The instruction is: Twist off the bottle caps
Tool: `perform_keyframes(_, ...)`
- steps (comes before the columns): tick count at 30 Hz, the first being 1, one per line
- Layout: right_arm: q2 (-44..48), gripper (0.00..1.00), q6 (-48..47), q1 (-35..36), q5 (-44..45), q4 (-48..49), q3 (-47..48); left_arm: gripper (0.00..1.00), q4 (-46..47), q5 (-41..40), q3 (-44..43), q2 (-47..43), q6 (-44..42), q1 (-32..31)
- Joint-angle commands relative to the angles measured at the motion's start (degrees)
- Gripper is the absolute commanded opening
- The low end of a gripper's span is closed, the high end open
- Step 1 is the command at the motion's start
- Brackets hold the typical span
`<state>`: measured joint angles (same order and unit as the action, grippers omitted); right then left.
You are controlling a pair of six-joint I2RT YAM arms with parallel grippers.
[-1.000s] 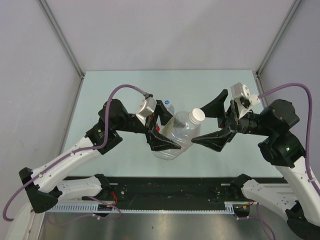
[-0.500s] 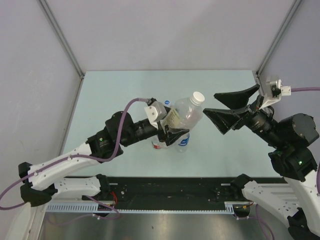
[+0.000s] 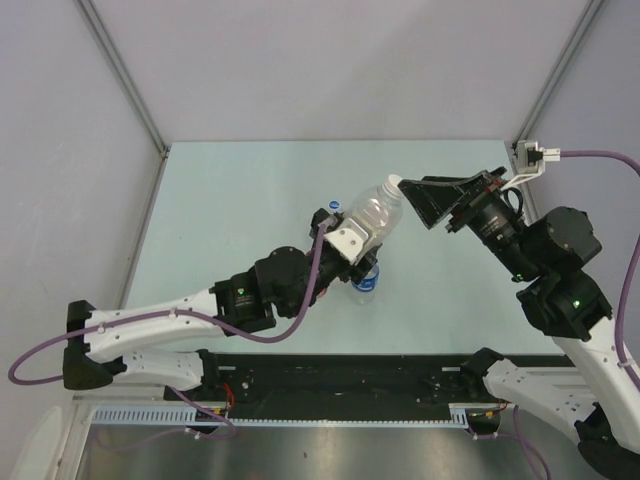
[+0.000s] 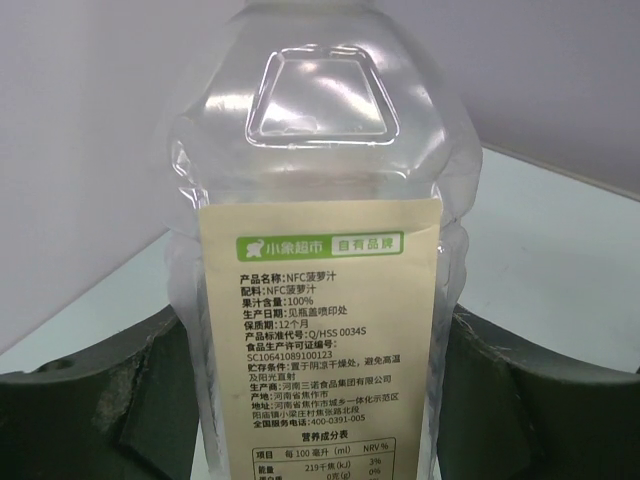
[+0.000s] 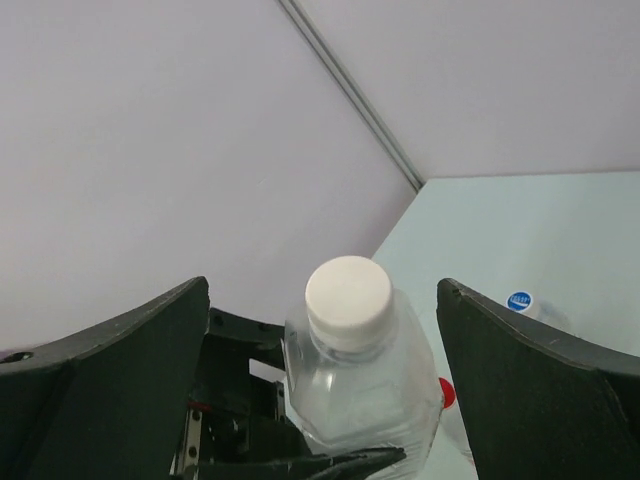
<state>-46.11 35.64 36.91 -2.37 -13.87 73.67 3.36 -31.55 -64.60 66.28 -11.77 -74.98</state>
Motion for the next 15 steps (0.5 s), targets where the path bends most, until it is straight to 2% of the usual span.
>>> perform_keyframes(1,-1.79,0.98,1.45,1.59,4.13,1.47,0.07,0.00,5.52,-6.59,-2.20,0.69,-5.54,-2.10)
perform_keyframes(8,-3.20,0.94,0.57,2.38,5.18,0.25,0.07,0.00,5.52,-6.42,-2.46,0.69,-6.07,-2.54)
perform_keyframes(14,-3.64,0.83,-0.13,2.56,5.36,0.51,0.07,0.00,5.35,-6.15,-2.55,1.04,-6.51,-2.72)
perform_keyframes(15,-3.64,0.79,-0.39,2.73,5.36,0.60,0.07,0.00,5.35,-6.24,-2.55,0.96,-6.51,-2.72)
